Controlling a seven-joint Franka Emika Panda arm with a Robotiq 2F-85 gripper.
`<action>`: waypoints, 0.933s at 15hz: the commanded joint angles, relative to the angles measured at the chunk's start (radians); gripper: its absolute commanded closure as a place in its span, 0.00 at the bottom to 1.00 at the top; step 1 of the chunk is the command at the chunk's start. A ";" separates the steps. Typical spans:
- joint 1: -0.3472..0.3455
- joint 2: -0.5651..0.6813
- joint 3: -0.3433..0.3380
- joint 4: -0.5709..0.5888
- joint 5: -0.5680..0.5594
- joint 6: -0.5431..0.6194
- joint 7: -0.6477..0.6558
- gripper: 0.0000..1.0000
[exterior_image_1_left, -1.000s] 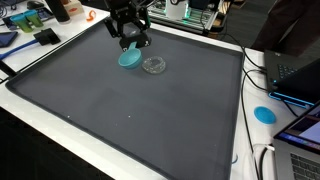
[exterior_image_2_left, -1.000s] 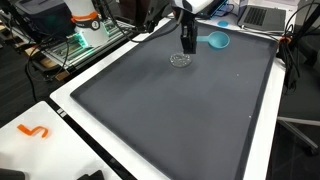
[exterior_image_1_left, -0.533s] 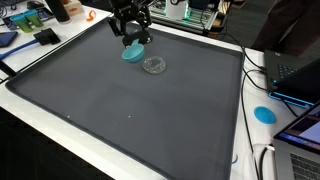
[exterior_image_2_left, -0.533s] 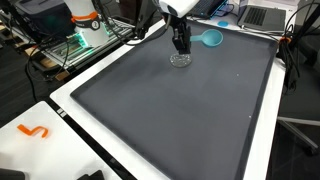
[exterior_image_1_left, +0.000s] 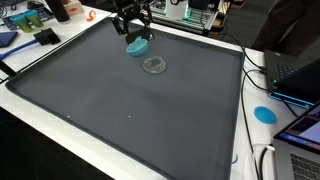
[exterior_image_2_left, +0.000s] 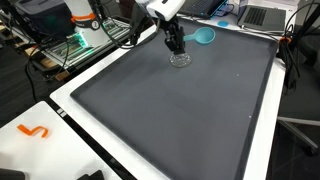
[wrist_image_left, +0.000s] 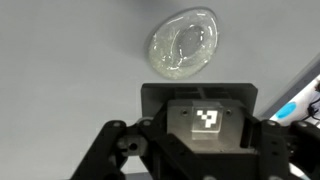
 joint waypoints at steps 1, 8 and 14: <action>0.022 -0.046 -0.021 -0.066 0.080 0.023 -0.103 0.69; 0.062 -0.059 -0.017 -0.123 0.172 0.066 -0.201 0.69; 0.108 -0.065 -0.003 -0.162 0.242 0.120 -0.244 0.69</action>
